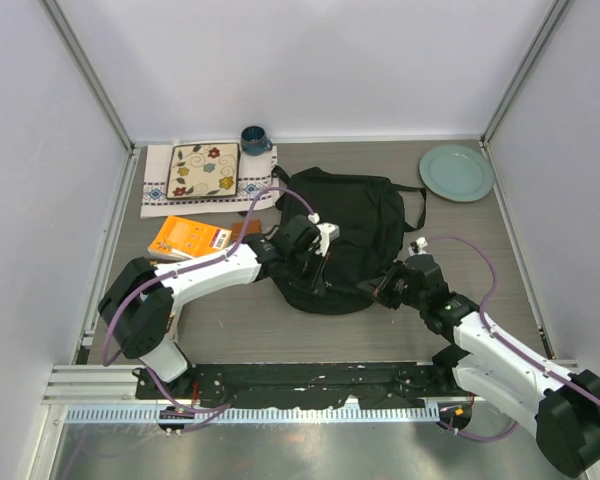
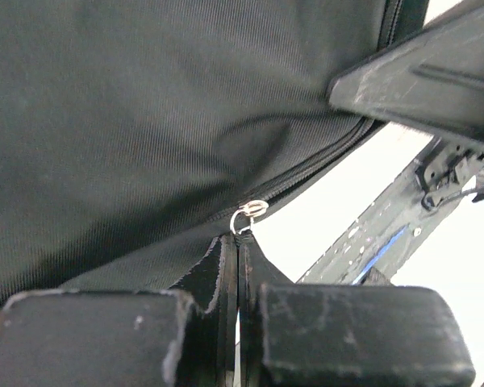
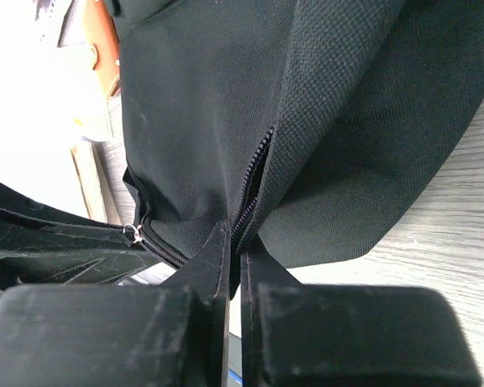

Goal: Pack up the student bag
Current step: Unzip the student bag at the center of the board.

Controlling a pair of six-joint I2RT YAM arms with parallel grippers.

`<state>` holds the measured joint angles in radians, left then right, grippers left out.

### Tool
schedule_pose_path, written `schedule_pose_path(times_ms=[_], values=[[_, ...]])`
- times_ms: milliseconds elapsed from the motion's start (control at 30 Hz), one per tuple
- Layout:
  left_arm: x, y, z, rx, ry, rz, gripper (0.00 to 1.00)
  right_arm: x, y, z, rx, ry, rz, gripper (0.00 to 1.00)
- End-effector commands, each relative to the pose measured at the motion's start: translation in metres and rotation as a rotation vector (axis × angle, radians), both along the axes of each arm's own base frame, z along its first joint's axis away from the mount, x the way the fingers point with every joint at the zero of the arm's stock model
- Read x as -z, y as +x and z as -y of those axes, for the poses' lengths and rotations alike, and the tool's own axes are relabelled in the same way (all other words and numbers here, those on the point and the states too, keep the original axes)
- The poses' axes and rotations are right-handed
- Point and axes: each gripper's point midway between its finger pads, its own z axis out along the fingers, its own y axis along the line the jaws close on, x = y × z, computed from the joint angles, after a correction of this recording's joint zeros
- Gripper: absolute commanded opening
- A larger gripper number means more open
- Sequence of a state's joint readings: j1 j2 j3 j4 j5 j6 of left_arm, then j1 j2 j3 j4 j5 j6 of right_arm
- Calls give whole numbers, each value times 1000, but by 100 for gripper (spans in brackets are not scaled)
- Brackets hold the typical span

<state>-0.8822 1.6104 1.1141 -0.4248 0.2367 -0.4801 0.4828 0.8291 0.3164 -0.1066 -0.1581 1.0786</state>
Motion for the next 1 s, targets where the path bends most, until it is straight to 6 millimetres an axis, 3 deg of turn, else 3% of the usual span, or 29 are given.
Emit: schedule_pose_path(times_ms=[0,167,567,667,800,833,967], values=[[22,-4,-69,-30,198,-29,0,40,-9,42,44,-263,-66,0],[22,-11,-98,-36,222,-48,0,37,6,57,72,-330,-47,0],[1,-22,-110,-28,183,-20,0,28,23,74,23,-440,18,0],[-7,-30,-96,-22,95,-69,0,29,25,73,3,-442,14,0],[-25,-46,-58,16,-62,-85,0,23,30,64,-29,-417,27,0],[-26,-57,-49,48,-73,-82,0,21,33,64,-22,-418,33,0],[-23,-68,-33,28,-94,-110,0,6,53,70,22,-456,64,1]])
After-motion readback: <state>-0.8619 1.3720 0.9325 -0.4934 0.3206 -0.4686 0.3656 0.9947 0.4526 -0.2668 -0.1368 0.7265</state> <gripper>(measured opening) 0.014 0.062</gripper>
